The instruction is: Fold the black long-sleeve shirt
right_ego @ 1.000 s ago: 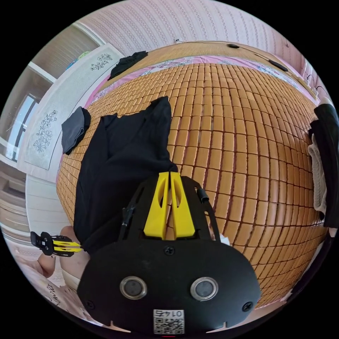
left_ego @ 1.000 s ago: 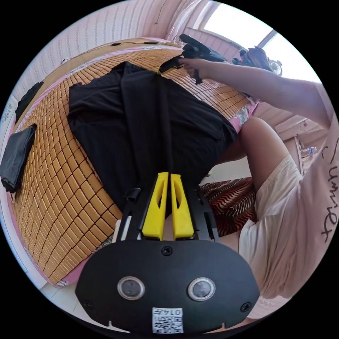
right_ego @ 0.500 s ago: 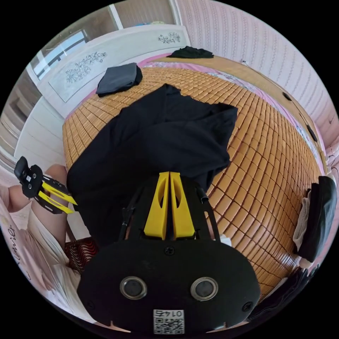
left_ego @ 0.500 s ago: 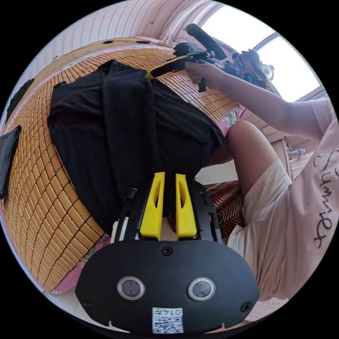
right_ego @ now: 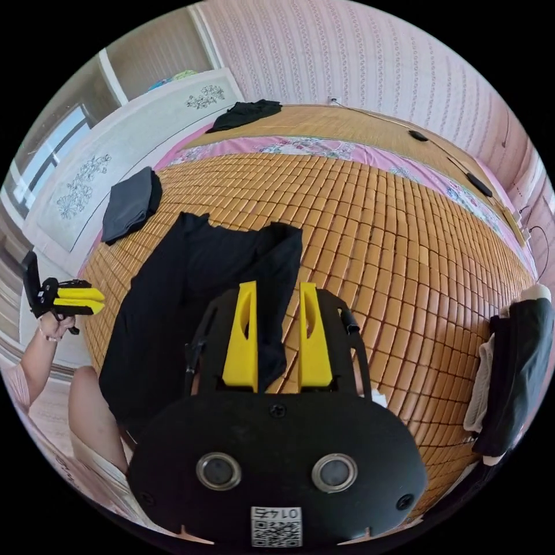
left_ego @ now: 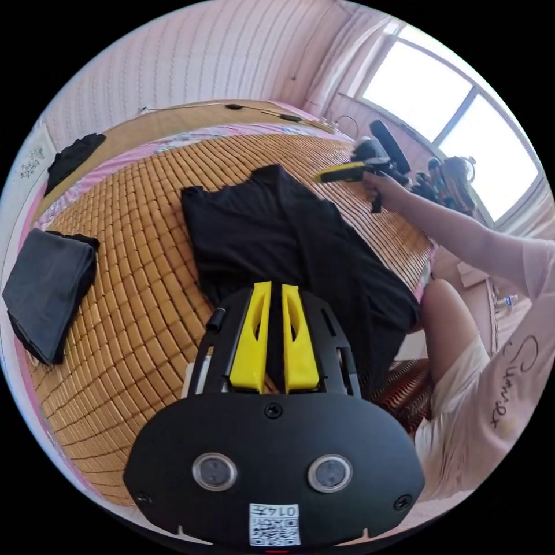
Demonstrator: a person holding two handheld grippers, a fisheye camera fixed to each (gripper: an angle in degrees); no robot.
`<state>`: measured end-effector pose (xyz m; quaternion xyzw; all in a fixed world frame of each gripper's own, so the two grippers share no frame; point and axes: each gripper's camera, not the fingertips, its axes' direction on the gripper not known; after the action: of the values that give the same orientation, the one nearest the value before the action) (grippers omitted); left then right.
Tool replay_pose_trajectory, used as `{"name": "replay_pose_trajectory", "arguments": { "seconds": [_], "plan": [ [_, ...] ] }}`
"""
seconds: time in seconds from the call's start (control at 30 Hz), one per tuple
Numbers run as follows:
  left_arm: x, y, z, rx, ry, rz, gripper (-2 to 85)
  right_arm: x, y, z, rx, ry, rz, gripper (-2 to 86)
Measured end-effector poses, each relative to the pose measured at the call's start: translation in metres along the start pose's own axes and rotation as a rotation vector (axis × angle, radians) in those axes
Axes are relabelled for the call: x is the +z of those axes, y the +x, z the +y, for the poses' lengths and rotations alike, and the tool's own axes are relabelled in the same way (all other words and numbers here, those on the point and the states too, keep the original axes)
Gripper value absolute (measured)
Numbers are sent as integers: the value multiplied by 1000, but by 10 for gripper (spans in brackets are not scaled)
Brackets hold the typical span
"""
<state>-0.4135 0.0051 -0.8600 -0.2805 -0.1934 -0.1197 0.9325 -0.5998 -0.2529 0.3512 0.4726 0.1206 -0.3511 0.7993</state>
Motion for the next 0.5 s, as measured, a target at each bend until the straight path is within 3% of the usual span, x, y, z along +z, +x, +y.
{"name": "replay_pose_trajectory", "arguments": {
  "seconds": [0.17,0.27,0.37,0.5],
  "plan": [
    [22,-73,-82,-144,132,-114,82,36,30,-35,139,-21,-85,79],
    [59,-106,-117,-257,68,-70,91,41,44,-44,147,-36,-176,16],
    [94,-125,-131,-320,-73,-43,34,27,60,-48,154,4,-152,5],
    [84,-130,-136,-357,39,33,-3,-2,72,-54,163,72,-168,0]
  ]
}}
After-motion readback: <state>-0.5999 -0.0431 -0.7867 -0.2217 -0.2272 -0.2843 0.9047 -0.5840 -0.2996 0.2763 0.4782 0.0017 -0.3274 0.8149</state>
